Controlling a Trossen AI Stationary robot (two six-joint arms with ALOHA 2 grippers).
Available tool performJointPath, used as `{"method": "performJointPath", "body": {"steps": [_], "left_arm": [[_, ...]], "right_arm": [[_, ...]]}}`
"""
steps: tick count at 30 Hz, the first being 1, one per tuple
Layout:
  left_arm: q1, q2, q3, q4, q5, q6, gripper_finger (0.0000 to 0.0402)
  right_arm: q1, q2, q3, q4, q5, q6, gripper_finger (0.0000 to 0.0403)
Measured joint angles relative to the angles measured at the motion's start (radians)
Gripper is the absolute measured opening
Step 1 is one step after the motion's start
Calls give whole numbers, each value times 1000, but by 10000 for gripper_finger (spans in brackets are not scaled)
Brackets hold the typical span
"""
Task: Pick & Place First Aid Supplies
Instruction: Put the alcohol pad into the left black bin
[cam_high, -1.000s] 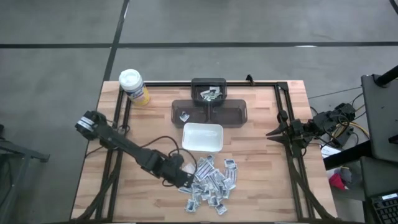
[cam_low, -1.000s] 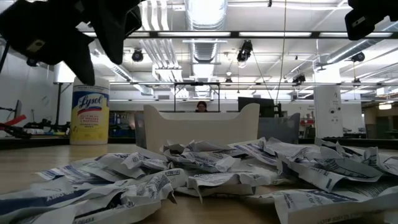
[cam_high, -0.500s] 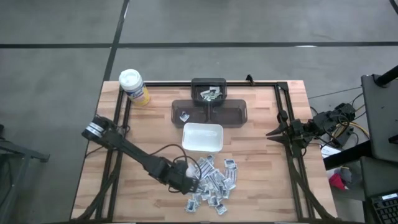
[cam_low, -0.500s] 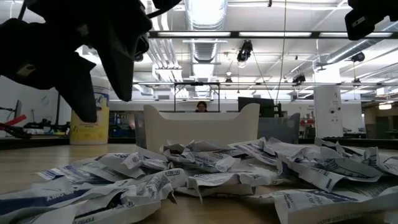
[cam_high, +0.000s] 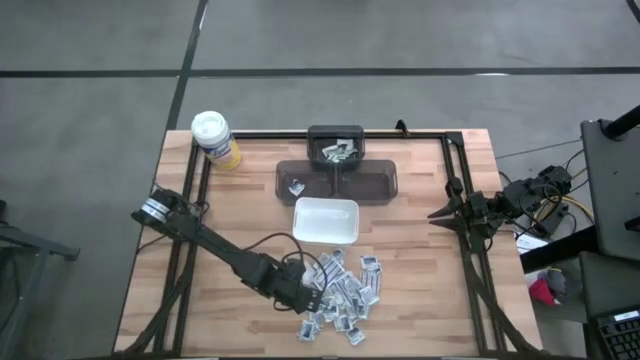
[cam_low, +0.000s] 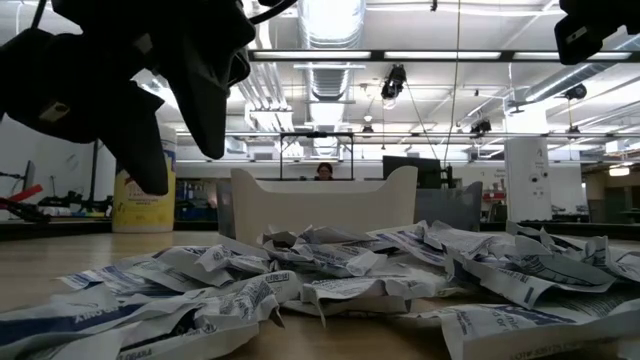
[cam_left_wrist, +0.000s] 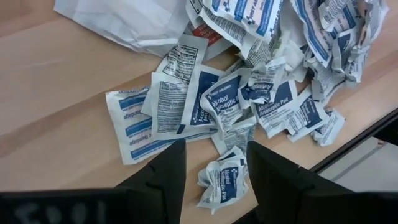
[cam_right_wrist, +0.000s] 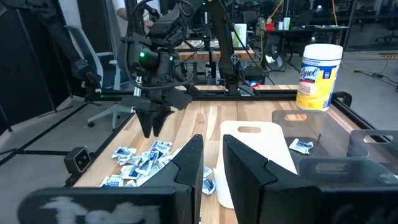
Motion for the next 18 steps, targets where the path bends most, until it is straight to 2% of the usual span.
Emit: {"method": "performJointPath", "body": {"steps": [18], "left_arm": [[10, 44, -1, 11, 14, 51, 161]], "right_arm": [[0, 0, 0, 0, 0, 4, 59]]}}
